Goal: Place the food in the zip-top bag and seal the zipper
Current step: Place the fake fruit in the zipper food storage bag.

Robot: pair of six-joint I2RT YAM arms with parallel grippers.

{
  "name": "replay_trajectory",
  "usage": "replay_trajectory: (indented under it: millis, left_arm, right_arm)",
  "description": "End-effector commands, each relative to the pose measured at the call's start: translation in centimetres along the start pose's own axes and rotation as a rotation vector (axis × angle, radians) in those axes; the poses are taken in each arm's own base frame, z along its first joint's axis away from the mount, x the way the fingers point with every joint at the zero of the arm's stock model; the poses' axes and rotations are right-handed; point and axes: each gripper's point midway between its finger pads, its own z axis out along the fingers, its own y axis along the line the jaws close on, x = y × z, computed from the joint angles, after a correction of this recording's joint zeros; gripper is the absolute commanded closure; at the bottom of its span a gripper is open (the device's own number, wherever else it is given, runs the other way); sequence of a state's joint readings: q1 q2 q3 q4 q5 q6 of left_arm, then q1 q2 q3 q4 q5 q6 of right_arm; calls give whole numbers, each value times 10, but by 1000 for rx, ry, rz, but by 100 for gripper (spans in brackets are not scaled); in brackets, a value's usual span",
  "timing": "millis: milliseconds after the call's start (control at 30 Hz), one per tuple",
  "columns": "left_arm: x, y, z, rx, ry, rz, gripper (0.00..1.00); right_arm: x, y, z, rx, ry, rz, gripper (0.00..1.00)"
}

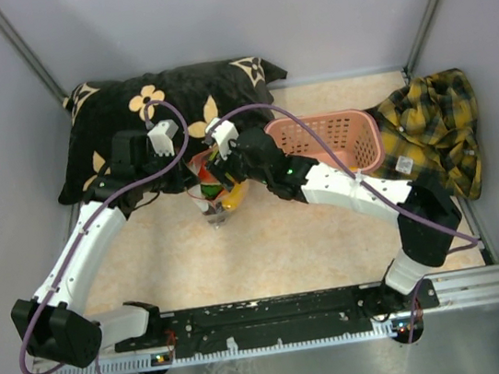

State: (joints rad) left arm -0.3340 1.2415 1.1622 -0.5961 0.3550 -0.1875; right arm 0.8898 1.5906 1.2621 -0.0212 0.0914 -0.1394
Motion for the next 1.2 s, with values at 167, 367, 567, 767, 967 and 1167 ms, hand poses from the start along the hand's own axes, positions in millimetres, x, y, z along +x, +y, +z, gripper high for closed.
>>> replay_trajectory:
  millis: [167, 367, 567, 767, 967, 1167]
  left_arm:
    - [-6, -5, -3, 27, -28, 3, 100]
    - [-5, -5, -1, 31, -22, 1, 100]
    - [-5, -5, -1, 31, -23, 2, 100]
    - [-5, -5, -1, 28, -24, 1, 100]
    - [-5, -4, -1, 27, -23, 1, 100]
    - [-5, -5, -1, 31, -22, -1, 100]
  right_arm:
    - [-68, -6, -16, 18, -184, -18, 23]
    - [-83, -5, -18, 5, -233, -20, 19]
    - [-79, -9, -10, 31, -214, -23, 16]
    - [-88, -9, -23, 20, -222, 4, 13]
    - [-93, -21, -57, 72, -178, 85, 14]
    - [-53, -45, -69, 231, -15, 156, 18]
